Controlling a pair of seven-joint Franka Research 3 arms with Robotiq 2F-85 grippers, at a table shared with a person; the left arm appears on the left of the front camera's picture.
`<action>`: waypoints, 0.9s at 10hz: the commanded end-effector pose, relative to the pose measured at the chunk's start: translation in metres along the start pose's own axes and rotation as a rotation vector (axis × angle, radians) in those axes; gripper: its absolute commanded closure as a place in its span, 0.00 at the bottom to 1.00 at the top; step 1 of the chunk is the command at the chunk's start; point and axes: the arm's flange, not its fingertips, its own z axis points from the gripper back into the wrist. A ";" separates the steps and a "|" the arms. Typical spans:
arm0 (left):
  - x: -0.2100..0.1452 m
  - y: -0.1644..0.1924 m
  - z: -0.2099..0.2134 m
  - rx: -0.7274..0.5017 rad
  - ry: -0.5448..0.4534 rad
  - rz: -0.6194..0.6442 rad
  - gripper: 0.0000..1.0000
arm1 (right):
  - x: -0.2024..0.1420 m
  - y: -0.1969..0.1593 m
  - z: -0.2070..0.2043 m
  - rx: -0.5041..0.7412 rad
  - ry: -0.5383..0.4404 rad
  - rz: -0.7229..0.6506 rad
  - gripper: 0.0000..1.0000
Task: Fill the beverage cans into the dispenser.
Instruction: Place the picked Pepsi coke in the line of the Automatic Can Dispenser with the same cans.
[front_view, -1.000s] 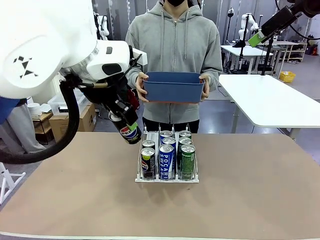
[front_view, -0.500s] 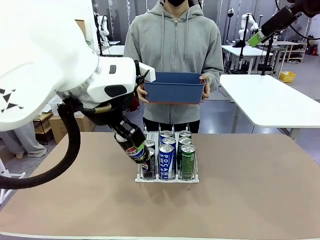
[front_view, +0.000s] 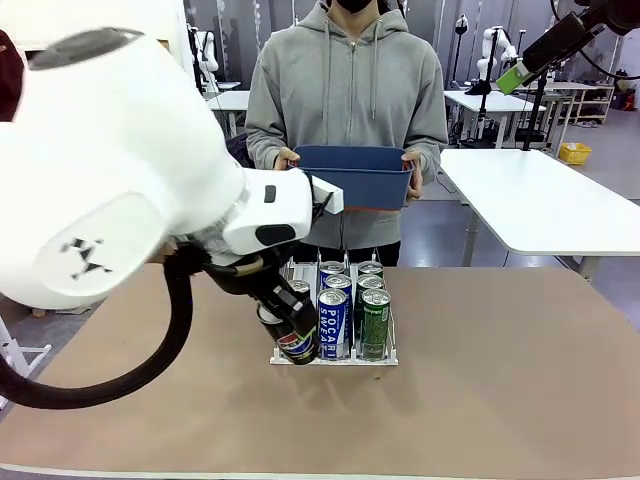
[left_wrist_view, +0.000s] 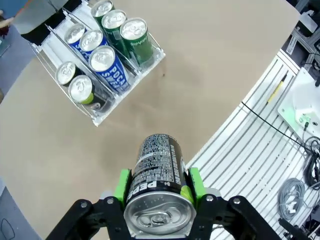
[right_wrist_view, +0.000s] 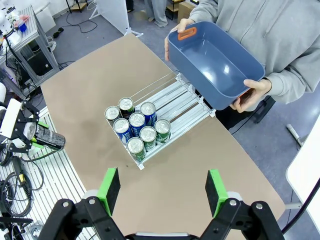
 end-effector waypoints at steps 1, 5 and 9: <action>-0.008 0.011 -0.031 0.061 -0.051 0.030 0.43 | -0.001 0.000 0.001 0.007 0.005 -0.001 0.09; -0.006 0.043 -0.069 0.120 -0.020 0.130 0.43 | -0.001 0.000 0.001 0.007 0.005 -0.001 0.09; 0.018 0.055 -0.068 0.101 0.018 0.159 0.43 | -0.001 0.000 0.001 0.007 0.005 -0.001 0.09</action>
